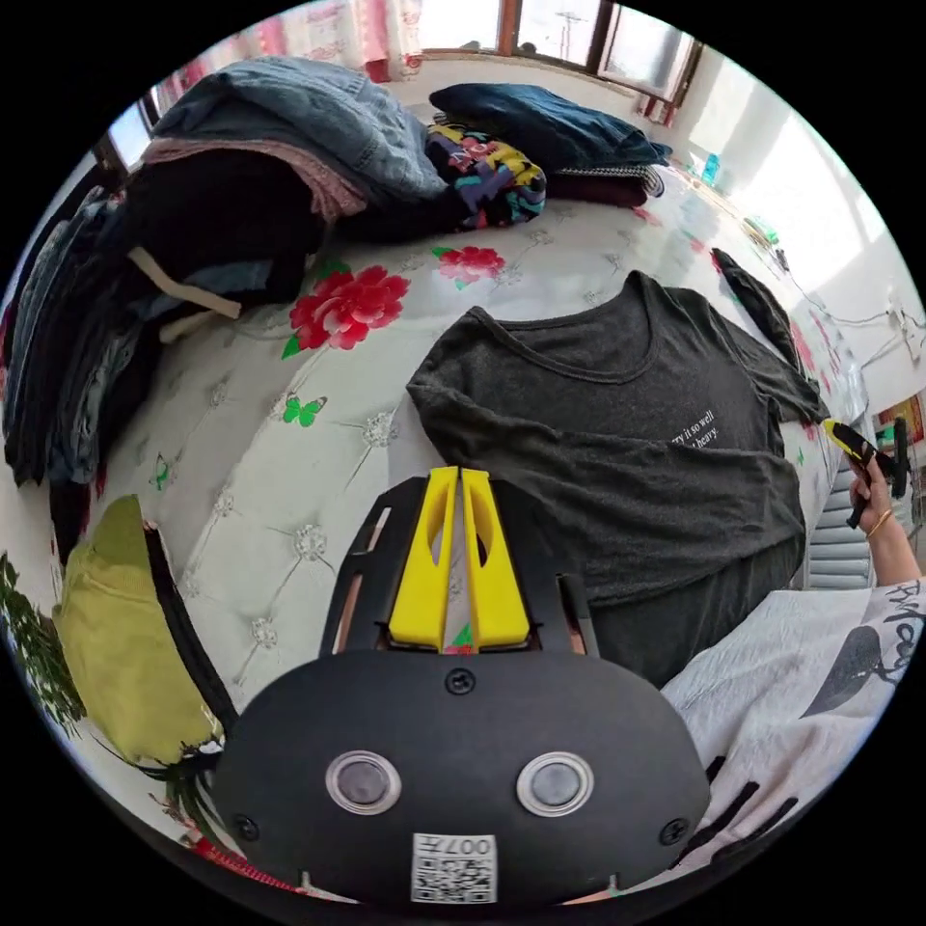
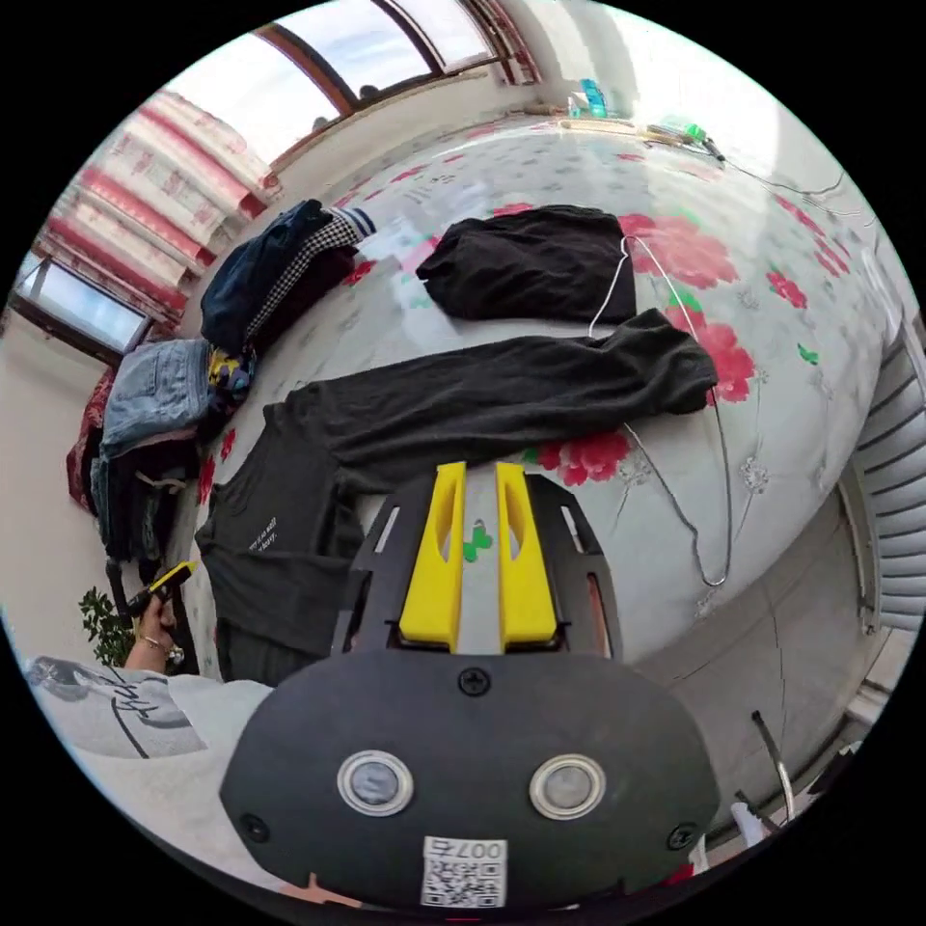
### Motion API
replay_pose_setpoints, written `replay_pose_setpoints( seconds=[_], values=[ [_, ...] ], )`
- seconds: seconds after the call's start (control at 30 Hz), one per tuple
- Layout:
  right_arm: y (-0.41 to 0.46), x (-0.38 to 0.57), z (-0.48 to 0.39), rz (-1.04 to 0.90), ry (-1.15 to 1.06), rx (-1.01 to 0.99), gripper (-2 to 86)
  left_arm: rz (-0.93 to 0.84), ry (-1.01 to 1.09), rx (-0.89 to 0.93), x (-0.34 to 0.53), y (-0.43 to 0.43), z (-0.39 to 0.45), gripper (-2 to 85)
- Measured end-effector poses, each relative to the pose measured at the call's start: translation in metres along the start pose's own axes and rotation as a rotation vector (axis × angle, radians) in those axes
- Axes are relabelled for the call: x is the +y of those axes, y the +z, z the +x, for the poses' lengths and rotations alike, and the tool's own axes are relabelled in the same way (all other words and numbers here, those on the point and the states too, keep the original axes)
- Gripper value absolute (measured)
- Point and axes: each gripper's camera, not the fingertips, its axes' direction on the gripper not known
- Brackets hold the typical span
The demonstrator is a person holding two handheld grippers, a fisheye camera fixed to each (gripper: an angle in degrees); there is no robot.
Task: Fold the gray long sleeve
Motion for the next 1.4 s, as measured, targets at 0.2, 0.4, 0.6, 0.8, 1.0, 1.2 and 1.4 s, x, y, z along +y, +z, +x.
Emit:
replay_pose_setpoints(
  seconds=[0.2,0.4,0.6,0.8,1.0,1.2,1.4],
  values=[
    [-0.021,-0.025,0.125,0.166,0.403,-0.004,3.5,-0.048,-0.329,0.064,0.052,-0.013,-0.060,-1.0],
    [0.002,-0.013,0.187,0.219,0.666,-0.206,0.9,-0.103,-0.427,0.063,0.085,-0.023,-0.073,-1.0],
    [-0.046,-0.038,0.113,0.363,0.334,-0.366,0.0,-0.040,-0.343,0.097,0.085,-0.039,-0.058,-1.0],
    [-0.092,-0.012,-0.118,0.311,-0.506,-0.429,0.1,0.020,-0.276,0.179,0.092,-0.051,-0.046,-0.9],
    [-0.008,0.133,-0.297,-0.058,-0.997,-0.579,2.0,0.066,-0.232,0.216,0.126,-0.064,-0.041,-0.6],
    [0.060,0.202,-0.359,-0.429,-1.145,-0.591,4.4,0.030,-0.197,0.239,0.159,-0.059,-0.045,1.9],
    [0.070,0.178,-0.344,-0.312,-1.040,-0.350,6.3,0.029,-0.082,0.287,0.149,-0.050,-0.036,6.0]
  ],
)
